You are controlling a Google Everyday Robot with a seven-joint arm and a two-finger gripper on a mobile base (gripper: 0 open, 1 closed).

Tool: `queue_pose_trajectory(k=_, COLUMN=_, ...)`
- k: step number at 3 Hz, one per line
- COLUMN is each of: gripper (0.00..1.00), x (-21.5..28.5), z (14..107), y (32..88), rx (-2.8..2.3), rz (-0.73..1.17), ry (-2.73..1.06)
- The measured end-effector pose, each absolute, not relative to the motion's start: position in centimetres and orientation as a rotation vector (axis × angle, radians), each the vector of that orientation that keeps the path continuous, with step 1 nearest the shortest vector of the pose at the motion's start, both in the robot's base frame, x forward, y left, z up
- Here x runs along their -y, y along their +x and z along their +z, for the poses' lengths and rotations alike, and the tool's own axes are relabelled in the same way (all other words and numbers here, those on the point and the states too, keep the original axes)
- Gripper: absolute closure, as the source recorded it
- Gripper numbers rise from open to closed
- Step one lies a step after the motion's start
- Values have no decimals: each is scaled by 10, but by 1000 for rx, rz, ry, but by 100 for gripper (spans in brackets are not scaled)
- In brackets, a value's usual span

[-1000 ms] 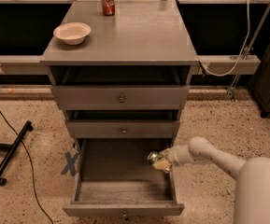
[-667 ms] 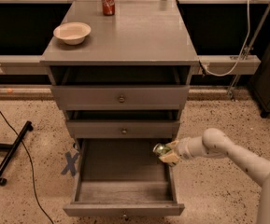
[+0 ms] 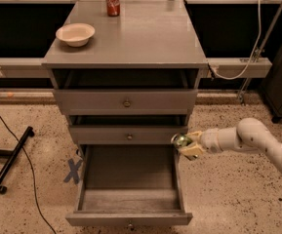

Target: Pick green can from bottom drawer and place on counter

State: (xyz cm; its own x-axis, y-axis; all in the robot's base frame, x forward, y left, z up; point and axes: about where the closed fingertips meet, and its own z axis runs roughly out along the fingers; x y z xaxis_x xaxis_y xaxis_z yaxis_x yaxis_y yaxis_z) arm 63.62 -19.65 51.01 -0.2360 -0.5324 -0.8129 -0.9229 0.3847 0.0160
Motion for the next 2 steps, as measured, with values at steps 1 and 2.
queue_pose_trajectory(k=1, gripper=100, x=196, z=515, y=636, rx=-1889, rz=662, ry=-1255)
queue_pose_trajectory(k=2, gripper=100, x=192, z=560, y=636, rx=-1801, rz=649, ry=-1259)
